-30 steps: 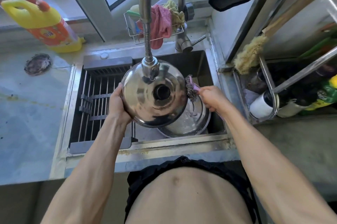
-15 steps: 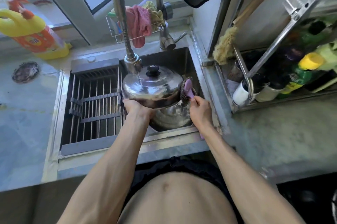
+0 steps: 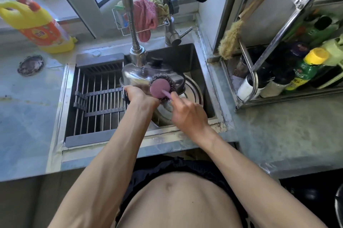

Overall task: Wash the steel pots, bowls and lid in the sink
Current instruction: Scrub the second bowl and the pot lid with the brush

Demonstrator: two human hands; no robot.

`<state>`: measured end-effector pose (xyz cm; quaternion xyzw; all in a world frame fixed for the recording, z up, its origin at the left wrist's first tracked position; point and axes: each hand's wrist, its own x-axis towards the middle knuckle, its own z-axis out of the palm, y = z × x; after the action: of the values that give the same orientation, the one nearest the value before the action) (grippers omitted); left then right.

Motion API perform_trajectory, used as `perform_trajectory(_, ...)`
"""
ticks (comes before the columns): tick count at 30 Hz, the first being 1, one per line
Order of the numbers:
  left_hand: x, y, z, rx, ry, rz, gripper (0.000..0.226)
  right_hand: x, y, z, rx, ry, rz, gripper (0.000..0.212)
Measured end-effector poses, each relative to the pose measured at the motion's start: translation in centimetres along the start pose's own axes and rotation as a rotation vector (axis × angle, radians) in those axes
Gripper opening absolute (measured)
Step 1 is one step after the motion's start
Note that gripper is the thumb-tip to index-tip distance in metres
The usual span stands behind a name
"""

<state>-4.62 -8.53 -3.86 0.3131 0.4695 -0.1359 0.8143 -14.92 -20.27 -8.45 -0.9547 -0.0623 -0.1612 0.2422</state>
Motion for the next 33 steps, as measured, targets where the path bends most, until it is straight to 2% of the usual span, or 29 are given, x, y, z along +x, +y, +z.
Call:
perform_trajectory(3, -1.1, 0.7, -0.6, 0.048, -0.086, 0.057, 0.040, -0.5, 0.5, -0.7, 0.002, -0.005, 0.035, 0.040)
perform_trajectory(4, -1.0, 0.7, -0.8, 0.093, -0.070, 0.076, 0.042, -0.7, 0.7, -0.8, 0.004, -0.014, 0.053, 0.039)
perform_trajectory(6, -0.5, 0.6, -1.8, 0.188, -0.006, 0.118, 0.055, -1.1, 0.5, -0.6, -0.002, -0.075, 0.050, 0.038)
perform_trajectory(11, 2.1, 0.1, -3.2, 0.471, -0.016, 0.188, 0.071, -0.4, -1.5, 0.0, -0.014, -0.258, 0.056, 0.034)
perform_trajectory(14, 2.7, 0.3, -3.1, 0.592, -0.119, 0.214, 0.085, 0.3, -1.3, -0.8, -0.018, -0.303, 0.120, 0.029)
perform_trajectory(17, 2.1, 0.3, -2.8, 0.706, -0.261, 0.209, 0.094, 0.9, -1.3, -2.0, -0.101, -0.395, 0.098, 0.027)
perform_trajectory(20, 2.5, -0.2, -2.8, 0.794, -0.262, 0.249, 0.093, 2.8, -1.7, -2.6, -0.160, -0.466, 0.123, 0.023)
perform_trajectory(24, 3.7, -0.4, -4.3, 0.877, -0.284, 0.207, 0.101, 5.8, -1.4, -2.2, -0.176, -0.474, 0.212, 0.024)
perform_trajectory(26, 4.3, -0.9, -4.8, 0.886, -0.239, 0.230, 0.092, 6.8, -1.7, -2.0, -0.186, -0.489, 0.238, 0.025)
perform_trajectory(30, 4.6, -1.5, -4.9, 0.809, -0.030, 0.378, 0.076, 8.3, -3.0, -2.0, -0.242, -0.580, 0.155, 0.027)
perform_trajectory(33, 4.8, -0.9, -4.8, 0.758, 0.091, 0.468, 0.065, 11.4, -1.7, -2.4, -0.284, -0.552, 0.229, 0.028)
